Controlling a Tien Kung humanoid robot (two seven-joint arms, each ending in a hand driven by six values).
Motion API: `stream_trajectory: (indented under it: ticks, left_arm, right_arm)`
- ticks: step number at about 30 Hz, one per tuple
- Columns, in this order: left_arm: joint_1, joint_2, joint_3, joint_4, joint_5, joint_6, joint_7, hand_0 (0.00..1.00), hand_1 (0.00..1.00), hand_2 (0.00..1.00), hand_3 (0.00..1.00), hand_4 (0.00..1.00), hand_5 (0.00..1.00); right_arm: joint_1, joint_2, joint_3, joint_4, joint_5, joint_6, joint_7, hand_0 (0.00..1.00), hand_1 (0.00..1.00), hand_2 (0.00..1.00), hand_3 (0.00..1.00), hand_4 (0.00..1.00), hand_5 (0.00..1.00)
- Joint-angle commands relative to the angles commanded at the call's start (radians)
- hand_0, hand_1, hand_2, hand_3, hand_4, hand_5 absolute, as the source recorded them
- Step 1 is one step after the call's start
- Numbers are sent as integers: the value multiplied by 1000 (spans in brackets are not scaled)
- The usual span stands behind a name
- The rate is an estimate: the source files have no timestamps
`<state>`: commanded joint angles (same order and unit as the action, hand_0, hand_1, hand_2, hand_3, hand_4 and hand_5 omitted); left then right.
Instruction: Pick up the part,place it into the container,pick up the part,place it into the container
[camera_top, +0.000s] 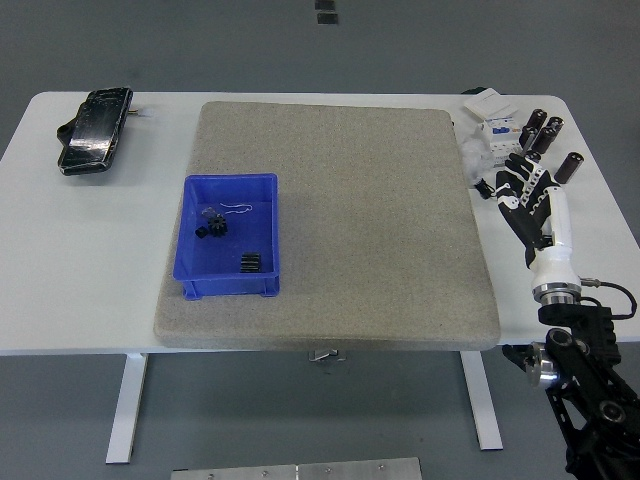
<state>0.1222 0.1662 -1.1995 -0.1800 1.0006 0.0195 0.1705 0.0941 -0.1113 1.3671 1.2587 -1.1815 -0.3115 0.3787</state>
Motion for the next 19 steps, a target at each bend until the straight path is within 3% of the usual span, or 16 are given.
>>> stream_trajectory:
  ticks: [12,19]
  left_arm:
    - [16,-14,0,0,-21,4,-6,637,608,573,578,607,323]
    - [-12,-28,-4,0,-27,2,-12,638,608,574,578,606,323]
  right_arm:
    - [-4,-20,19,18,-20,38,-27,859,779,783,735,670,370]
    - [8,-18,48,22,-11,43,-25,860,776,783,730,678,383]
